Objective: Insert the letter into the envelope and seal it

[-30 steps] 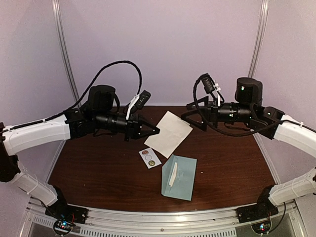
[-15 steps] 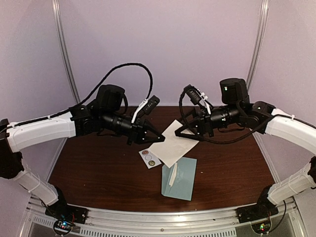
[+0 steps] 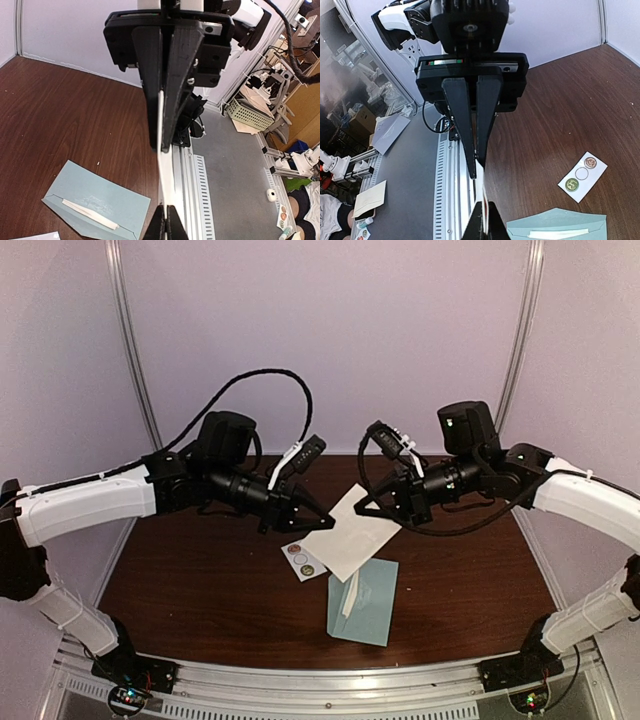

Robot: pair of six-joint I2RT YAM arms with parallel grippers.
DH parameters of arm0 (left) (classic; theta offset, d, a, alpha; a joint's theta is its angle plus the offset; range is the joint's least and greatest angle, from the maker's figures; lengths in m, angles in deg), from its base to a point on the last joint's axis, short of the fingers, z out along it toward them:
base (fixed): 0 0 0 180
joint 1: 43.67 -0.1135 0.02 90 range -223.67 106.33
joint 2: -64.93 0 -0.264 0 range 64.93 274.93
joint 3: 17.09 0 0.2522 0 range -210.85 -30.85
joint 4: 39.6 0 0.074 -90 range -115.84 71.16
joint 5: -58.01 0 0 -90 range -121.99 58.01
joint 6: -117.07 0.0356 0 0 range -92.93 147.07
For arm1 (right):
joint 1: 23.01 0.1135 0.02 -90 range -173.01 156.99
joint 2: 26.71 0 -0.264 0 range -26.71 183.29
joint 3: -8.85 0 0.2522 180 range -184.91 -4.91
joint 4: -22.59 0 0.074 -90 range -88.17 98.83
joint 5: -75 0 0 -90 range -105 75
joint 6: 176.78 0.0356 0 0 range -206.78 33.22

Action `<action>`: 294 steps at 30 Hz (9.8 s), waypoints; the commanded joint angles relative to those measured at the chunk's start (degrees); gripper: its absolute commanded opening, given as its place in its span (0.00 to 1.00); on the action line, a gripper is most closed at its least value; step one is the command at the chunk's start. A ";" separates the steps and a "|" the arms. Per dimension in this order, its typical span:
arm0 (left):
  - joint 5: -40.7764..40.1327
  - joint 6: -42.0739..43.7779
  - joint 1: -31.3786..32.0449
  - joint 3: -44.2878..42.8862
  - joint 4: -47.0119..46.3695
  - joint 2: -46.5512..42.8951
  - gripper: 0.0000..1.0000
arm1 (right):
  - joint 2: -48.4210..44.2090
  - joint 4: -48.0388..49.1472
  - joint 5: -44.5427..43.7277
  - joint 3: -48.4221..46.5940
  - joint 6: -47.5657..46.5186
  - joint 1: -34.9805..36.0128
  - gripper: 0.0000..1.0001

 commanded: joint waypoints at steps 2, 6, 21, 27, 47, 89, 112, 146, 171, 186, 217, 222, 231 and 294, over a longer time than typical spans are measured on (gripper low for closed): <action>-0.64 0.47 0.37 -1.09 -1.42 -0.36 0.08 | -1.76 1.94 -5.60 -0.63 0.42 -0.05 0.00; -2.01 -1.64 0.37 1.51 -4.88 -1.57 0.15 | -4.06 7.47 -6.49 1.64 3.77 -0.72 0.00; -15.32 -19.21 0.30 17.56 -41.41 -10.11 0.69 | -8.98 46.94 -7.51 15.22 24.42 -1.20 0.00; -14.37 -25.76 0.50 20.16 -53.35 -7.00 0.69 | -9.72 55.49 -10.79 18.22 27.81 -0.97 0.00; -11.26 -28.36 1.42 19.21 -56.78 -3.25 0.04 | -11.71 53.77 -15.71 20.49 26.39 -1.02 0.00; -11.02 0.67 2.32 1.76 3.82 -0.65 0.00 | -1.67 8.55 -4.05 4.26 3.05 1.84 0.68; -16.63 1.50 2.81 -0.48 5.85 -1.06 0.01 | 0.13 4.84 -3.90 2.79 0.81 2.57 0.00; -22.18 -22.23 2.78 23.32 -59.07 -9.06 0.70 | -3.32 60.42 -22.02 14.79 22.76 8.31 0.00; -16.52 -28.41 2.79 22.91 -67.16 -5.17 0.14 | -1.17 61.09 -20.55 13.88 22.27 8.97 0.00; -22.62 -23.26 1.66 19.38 -47.99 -8.76 0.00 | -6.07 51.96 -28.43 15.61 18.39 9.08 0.52; -24.41 -0.87 -19.49 13.63 -12.77 -11.70 0.00 | -0.61 41.16 -42.73 37.60 39.57 4.51 0.91; -24.43 -0.81 -19.49 13.81 -12.76 -11.41 0.00 | 3.26 43.02 -40.72 38.98 40.18 2.64 0.92; -24.26 -0.49 -19.49 13.55 -12.36 -10.41 0.00 | 8.58 45.74 -37.80 39.95 39.34 0.29 0.92; -29.91 -35.40 -1.20 18.64 -17.15 -5.58 0.00 | -5.70 30.68 -36.62 36.96 29.07 -2.61 0.89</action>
